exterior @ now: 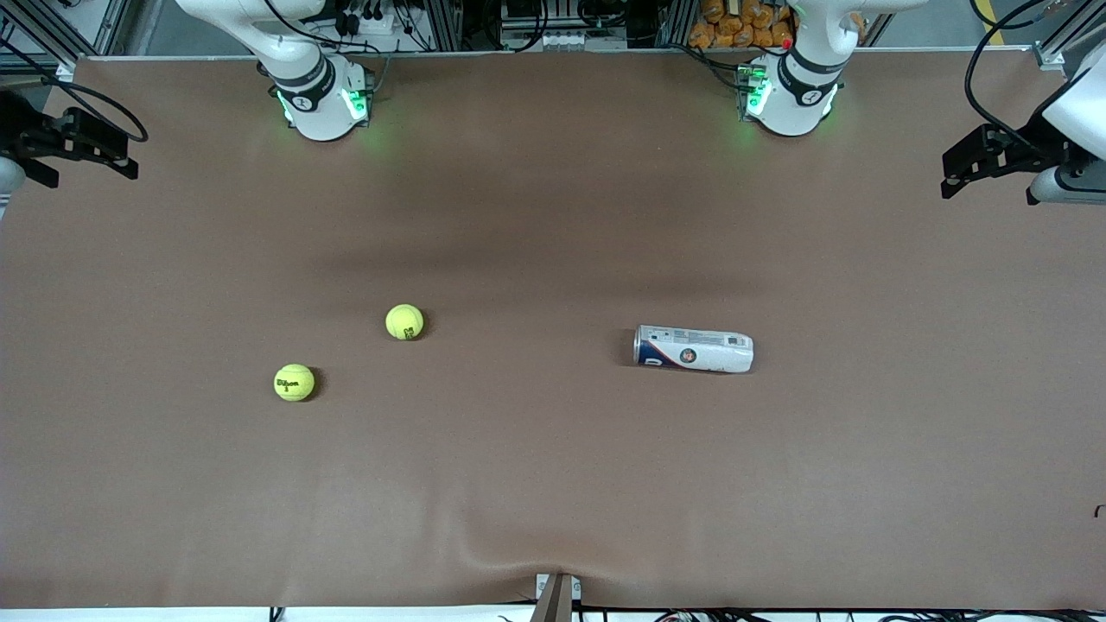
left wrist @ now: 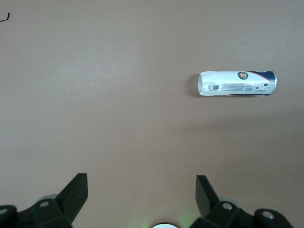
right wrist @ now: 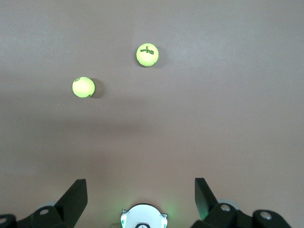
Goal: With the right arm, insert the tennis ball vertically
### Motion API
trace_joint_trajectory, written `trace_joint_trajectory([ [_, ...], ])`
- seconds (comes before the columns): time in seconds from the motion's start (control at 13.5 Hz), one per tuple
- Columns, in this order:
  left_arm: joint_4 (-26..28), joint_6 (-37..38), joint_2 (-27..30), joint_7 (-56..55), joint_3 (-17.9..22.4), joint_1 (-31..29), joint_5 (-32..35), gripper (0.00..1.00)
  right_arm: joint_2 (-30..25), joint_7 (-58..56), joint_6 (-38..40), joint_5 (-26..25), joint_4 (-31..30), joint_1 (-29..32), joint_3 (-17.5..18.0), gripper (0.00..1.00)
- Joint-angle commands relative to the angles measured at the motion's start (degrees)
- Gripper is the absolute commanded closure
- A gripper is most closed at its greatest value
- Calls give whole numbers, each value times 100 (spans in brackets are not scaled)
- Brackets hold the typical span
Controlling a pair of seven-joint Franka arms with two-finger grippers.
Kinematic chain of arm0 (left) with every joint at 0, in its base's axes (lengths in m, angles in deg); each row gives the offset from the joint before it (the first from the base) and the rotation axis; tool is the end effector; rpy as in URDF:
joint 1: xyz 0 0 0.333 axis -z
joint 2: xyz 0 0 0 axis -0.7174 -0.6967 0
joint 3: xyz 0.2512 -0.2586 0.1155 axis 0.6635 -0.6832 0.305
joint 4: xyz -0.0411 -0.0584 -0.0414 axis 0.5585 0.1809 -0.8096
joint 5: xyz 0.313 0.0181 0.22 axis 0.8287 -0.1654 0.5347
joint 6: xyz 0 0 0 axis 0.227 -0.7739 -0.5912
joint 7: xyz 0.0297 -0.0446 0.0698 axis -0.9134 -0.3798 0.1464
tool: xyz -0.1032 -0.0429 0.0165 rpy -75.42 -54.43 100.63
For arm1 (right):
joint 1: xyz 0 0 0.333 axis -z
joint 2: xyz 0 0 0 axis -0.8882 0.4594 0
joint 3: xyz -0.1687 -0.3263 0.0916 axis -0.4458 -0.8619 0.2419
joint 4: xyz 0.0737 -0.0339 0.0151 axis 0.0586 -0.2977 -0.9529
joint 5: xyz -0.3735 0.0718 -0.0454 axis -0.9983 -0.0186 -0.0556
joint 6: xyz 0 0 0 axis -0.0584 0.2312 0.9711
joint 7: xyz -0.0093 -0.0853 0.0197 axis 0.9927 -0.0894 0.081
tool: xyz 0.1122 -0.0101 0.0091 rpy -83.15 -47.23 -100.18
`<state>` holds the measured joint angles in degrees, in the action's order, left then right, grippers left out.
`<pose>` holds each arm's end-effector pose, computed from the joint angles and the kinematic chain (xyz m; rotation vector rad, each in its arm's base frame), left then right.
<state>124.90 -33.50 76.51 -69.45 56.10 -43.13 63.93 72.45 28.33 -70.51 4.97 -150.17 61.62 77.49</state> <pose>0.5068 -0.0403 0.7088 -3.1041 0.1801 0.0212 0.4956 -0.0037 0.7201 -3.1073 -0.1543 0.1701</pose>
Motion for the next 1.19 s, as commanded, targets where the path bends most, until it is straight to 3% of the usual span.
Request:
trace_joint_trajectory([
  [0.0, -155, 120, -67, 8, -17, -60, -114, 0, 48, 65, 76, 3, 98, 68, 31, 0],
  [0.59, -488, 120, -312, 25, 1, -77, -132, 0, 48, 65, 76, 3, 98, 76, 31, 0],
  [1.12, -427, 129, -357, 34, -8, -34, -176, 0, 48, 65, 76, 12, 98, 85, 31, 0],
])
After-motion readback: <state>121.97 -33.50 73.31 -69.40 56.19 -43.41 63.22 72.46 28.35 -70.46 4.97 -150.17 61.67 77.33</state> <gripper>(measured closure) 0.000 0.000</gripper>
